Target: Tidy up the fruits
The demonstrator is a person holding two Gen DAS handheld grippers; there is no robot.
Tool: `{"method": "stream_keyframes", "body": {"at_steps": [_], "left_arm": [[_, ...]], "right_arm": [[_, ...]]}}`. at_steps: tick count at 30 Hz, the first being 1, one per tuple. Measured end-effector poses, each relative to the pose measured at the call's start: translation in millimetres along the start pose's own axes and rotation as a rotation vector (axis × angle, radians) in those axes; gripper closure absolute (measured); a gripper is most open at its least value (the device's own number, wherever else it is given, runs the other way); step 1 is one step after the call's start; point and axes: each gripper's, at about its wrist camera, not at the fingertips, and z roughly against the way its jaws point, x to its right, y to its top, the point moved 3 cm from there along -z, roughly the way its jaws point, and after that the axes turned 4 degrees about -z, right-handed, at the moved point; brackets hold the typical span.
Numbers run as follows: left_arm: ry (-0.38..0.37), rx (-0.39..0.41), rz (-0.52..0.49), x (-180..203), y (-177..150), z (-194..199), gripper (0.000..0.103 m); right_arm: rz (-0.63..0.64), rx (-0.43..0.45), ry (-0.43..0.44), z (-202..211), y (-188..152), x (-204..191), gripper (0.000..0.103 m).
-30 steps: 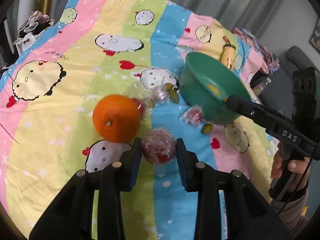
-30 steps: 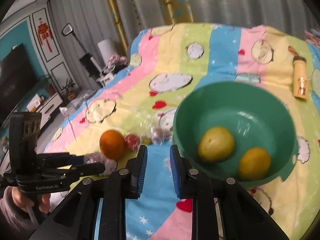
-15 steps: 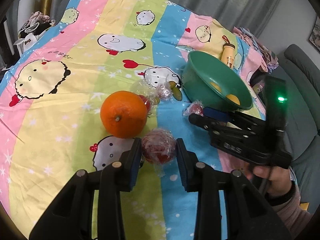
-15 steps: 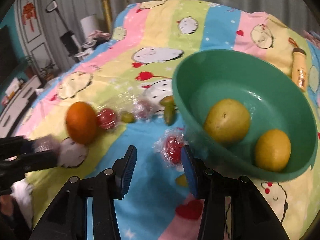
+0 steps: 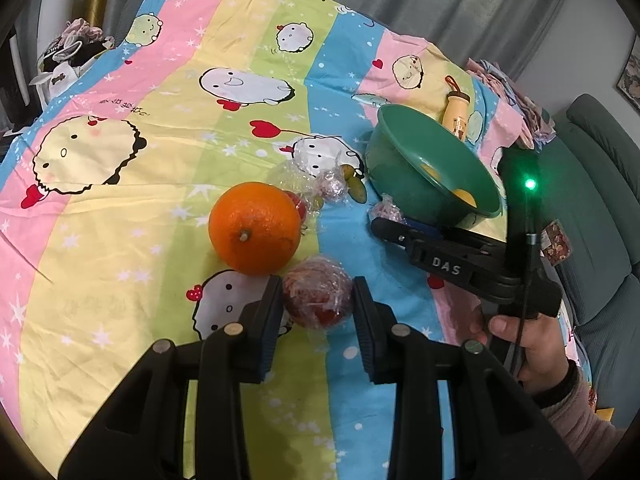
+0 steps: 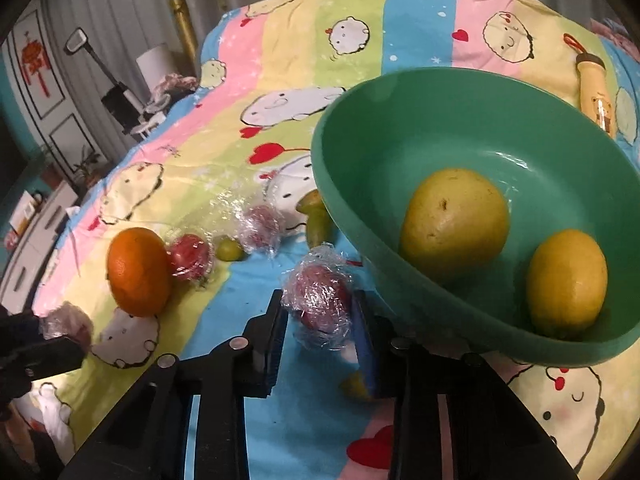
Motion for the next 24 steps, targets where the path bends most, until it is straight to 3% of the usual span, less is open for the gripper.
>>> {"method": "stream_keyframes", "body": {"at_steps": [12,24], "left_arm": [[0.002,0.043,-0.005,1.6,4.3,7.2,0.07],[-0.003,0.088,-0.048,20.8,12.5,11.6,0.07]], "right_arm": [[0.047,0.131,0.17,61.2,13.1,-30.9,0.071],[-0.027,0.281,0.151,117.0,31.5,5.5,0.071]]}}
